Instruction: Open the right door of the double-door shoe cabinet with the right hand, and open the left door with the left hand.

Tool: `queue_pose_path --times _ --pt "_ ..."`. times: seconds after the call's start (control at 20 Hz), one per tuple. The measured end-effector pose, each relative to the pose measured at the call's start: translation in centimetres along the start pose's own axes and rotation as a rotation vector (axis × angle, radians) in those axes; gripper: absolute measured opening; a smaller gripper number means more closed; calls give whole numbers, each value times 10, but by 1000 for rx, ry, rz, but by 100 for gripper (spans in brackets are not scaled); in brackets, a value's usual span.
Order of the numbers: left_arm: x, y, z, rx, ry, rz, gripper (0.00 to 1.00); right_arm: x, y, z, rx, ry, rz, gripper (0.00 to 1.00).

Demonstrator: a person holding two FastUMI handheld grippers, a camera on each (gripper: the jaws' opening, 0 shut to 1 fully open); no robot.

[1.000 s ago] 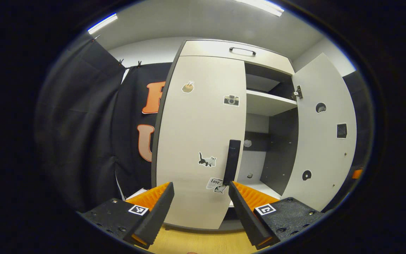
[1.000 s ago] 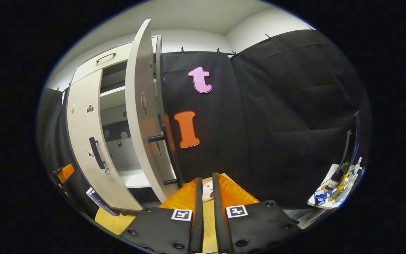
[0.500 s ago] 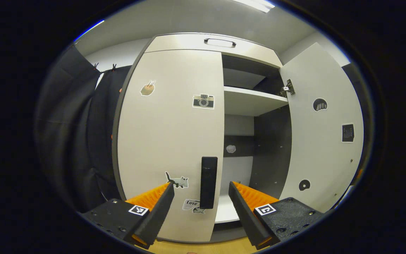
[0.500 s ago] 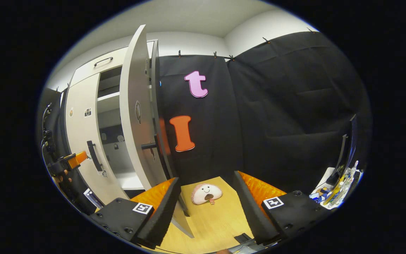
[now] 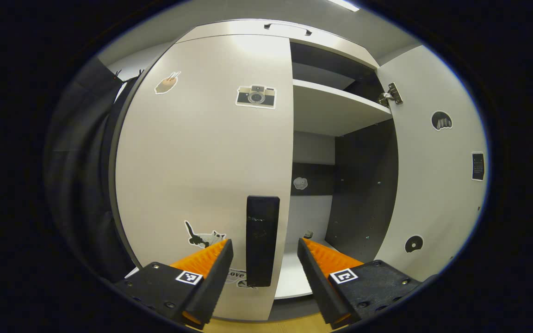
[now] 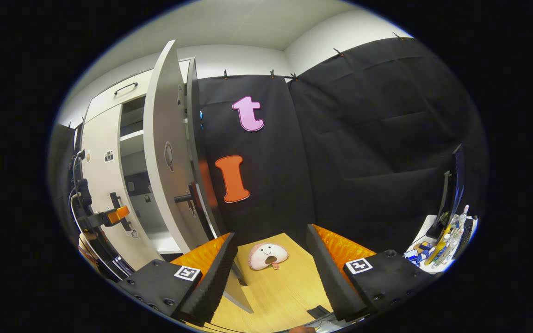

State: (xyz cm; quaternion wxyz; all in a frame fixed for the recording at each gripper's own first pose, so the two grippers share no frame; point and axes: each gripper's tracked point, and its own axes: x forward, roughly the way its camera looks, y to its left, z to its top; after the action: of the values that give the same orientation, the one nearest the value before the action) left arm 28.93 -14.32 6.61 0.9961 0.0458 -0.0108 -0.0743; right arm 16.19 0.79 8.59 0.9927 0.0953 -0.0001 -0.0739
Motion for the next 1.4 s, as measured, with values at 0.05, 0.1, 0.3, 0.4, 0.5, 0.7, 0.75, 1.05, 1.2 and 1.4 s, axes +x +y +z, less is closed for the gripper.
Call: queue_pose_path --times 0.05,0.1,0.3,0.4,0.5,0.7,0.75,1.05,1.2,1.4 --pt "1 0 -2 1 6 2 79 -1 -1 0 0 -2 -2 98" --pt "3 -1 -2 -5 2 0 63 -2 0 1 -3 -6 0 98" --pt "4 6 -5 -5 -4 23 35 -12 3 3 -5 -14 6 98" --pt "4 7 -6 36 15 18 32 -16 2 4 1 -18 6 99" --pt "2 8 -6 17 26 28 24 -21 7 3 3 -20 9 98" --pt "-6 9 -7 2 27 -15 18 -26 16 2 -22 -15 17 98" --pt "-9 9 -7 -4 29 -31 18 -27 21 1 -28 -12 18 98" --pt "-8 14 -6 -11 41 -102 18 -45 56 -4 -41 -13 51 98" --pt "-12 16 -7 -13 42 -129 17 -52 73 -9 -42 -5 67 98" --pt "-19 20 -6 -18 39 -158 17 -63 92 -10 -54 -12 79 98"
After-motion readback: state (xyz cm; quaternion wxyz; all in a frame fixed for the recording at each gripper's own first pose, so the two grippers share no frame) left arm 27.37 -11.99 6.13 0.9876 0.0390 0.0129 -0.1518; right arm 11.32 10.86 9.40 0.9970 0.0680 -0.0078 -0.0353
